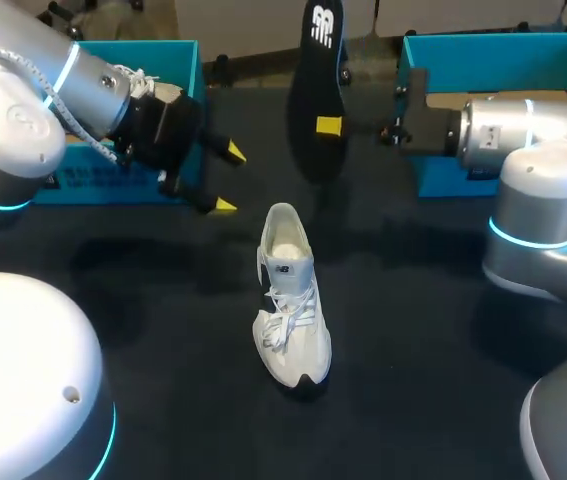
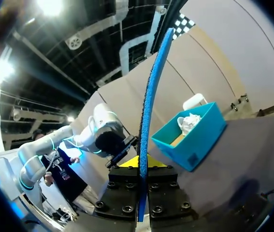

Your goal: Take the shoe out of the shoebox, open the shoe tongue, remove and reinsert the insole, then place the shoe into the shoebox

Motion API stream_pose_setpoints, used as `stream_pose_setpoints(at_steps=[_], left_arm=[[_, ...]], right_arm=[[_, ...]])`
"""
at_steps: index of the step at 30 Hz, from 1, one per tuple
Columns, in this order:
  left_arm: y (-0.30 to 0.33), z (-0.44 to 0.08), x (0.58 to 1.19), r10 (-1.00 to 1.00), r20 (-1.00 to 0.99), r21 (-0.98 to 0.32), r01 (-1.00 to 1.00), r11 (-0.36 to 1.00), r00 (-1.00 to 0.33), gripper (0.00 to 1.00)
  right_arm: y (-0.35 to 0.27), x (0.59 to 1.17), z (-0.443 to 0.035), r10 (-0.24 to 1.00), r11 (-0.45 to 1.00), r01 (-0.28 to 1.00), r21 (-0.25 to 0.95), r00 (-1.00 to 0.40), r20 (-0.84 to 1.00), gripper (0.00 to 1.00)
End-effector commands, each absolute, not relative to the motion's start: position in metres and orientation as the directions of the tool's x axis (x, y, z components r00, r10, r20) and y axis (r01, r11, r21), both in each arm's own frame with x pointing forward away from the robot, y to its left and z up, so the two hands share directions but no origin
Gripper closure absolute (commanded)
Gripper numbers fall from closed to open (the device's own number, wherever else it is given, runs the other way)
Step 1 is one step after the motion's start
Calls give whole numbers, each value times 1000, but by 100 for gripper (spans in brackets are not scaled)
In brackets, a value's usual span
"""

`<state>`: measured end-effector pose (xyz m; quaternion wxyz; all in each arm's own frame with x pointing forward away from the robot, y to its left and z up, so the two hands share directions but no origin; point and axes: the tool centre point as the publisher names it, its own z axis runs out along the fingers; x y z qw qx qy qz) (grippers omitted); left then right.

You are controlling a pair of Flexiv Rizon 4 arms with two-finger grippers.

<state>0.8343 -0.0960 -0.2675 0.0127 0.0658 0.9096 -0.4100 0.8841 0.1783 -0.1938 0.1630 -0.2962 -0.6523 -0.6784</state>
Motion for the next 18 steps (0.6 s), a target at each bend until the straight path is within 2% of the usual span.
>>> stream_pose_setpoints(at_steps=[1, 10, 18], left_arm=[[-86, -275, 826, 78, -47, -733, 87, 674, -996, 0], [-60, -292, 815, 6, 65, -702, -42, 711, -998, 0], [-54, -297, 811, -4, 73, -678, -53, 733, -997, 0]], right_arm=[[193, 888, -202, 153, -103, 611, 785, -770, 619, 100], [211, 875, -222, 125, -127, 630, 767, -756, 642, 100], [220, 861, -236, 120, -166, 642, 749, -741, 661, 100]])
